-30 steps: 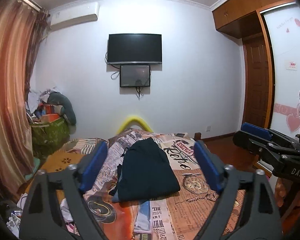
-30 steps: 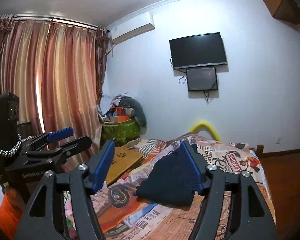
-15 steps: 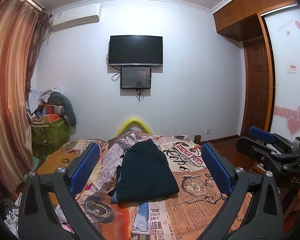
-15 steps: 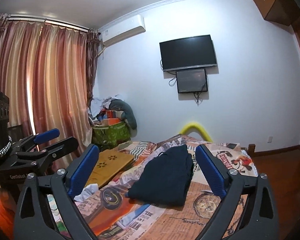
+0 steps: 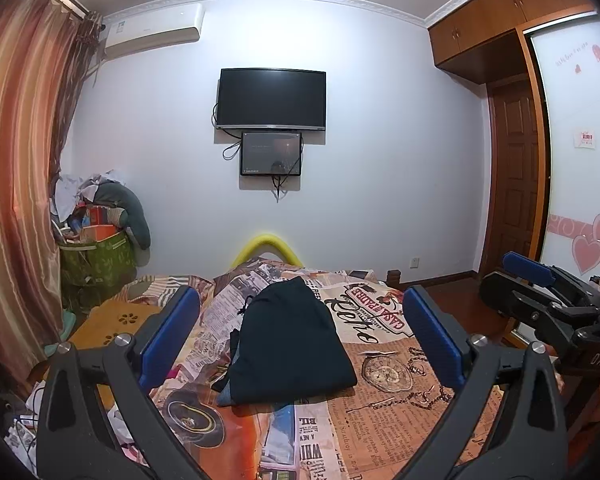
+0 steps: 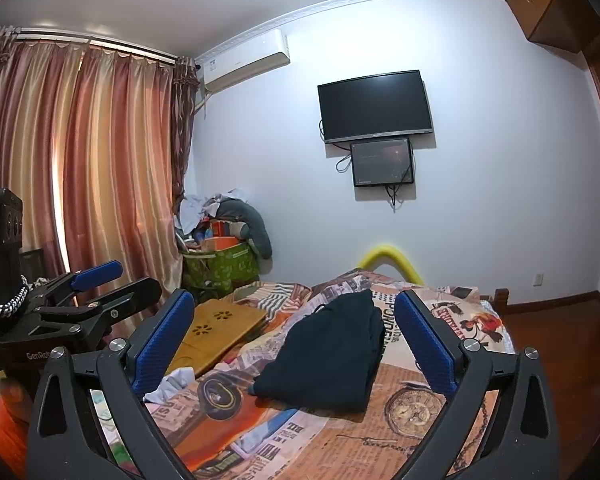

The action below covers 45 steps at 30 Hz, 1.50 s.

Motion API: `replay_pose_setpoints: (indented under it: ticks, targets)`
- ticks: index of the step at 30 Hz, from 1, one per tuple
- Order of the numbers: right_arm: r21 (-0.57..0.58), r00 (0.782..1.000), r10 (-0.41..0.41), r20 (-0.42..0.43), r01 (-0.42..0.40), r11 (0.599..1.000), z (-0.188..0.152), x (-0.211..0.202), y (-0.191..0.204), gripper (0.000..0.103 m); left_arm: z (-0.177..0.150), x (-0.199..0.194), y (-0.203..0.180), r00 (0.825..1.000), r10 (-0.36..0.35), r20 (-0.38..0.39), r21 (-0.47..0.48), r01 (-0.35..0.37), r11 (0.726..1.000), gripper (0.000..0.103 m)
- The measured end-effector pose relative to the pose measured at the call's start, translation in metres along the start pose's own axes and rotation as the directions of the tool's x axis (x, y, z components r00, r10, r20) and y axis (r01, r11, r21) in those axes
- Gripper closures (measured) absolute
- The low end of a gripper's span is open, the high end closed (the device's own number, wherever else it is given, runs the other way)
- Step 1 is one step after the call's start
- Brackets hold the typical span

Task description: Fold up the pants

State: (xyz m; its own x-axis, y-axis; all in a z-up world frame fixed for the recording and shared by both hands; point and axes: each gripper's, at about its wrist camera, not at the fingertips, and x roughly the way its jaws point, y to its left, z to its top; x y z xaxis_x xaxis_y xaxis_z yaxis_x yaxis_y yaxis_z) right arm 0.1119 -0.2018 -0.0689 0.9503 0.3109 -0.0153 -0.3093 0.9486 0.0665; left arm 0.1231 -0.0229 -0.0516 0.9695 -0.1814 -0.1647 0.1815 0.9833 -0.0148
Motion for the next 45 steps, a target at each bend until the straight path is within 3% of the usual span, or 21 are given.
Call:
replay_pose_setpoints:
  ticks: [45]
  targets:
    - [0.001,1.0,-0.016,0.008,0.016,1.0,0.0068,-0.0049,0.0021,0.0,-0.0026,0.0063,0.0036,0.999,-0.038,-0.02,-0.02,0.037,0.999,0.0]
